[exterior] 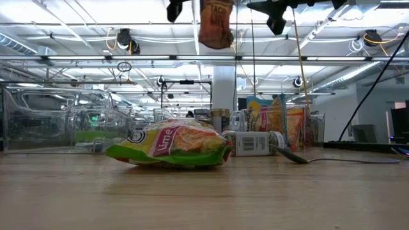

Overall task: Pick & Place Food Item
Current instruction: Put the orange spice pack into the middle transparent bin

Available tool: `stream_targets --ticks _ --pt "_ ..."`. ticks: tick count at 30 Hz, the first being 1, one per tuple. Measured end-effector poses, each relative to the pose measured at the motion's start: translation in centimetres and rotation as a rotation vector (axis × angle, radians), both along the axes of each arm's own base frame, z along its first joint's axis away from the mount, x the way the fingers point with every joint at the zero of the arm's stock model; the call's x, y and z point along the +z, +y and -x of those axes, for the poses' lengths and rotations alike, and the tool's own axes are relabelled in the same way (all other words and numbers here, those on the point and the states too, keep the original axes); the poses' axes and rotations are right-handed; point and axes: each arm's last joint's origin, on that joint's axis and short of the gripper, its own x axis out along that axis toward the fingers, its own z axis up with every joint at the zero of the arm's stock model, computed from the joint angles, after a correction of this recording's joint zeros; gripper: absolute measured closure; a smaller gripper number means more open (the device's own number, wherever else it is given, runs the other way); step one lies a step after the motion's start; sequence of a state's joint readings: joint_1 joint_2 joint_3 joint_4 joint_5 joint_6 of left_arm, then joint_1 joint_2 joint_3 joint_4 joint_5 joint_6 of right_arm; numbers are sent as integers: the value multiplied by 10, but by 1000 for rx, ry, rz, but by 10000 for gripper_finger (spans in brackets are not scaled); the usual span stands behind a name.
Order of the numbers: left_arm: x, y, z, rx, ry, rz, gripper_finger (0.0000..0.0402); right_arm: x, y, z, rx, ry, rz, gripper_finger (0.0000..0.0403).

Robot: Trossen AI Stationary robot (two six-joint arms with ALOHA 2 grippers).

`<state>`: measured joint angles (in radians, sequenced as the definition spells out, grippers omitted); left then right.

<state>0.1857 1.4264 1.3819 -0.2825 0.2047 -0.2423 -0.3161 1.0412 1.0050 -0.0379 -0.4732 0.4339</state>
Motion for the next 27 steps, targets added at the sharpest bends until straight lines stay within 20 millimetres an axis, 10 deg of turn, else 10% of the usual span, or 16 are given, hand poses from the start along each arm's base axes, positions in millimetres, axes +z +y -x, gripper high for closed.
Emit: stream_targets --ticks 20,27 --pt "-6 90 42 742 120 -32 401 -18 -1 -1 -51 45 -19 224" --pt "-36 96 40 983 86 41 401 -31 -1 -1 -53 77 -36 227"
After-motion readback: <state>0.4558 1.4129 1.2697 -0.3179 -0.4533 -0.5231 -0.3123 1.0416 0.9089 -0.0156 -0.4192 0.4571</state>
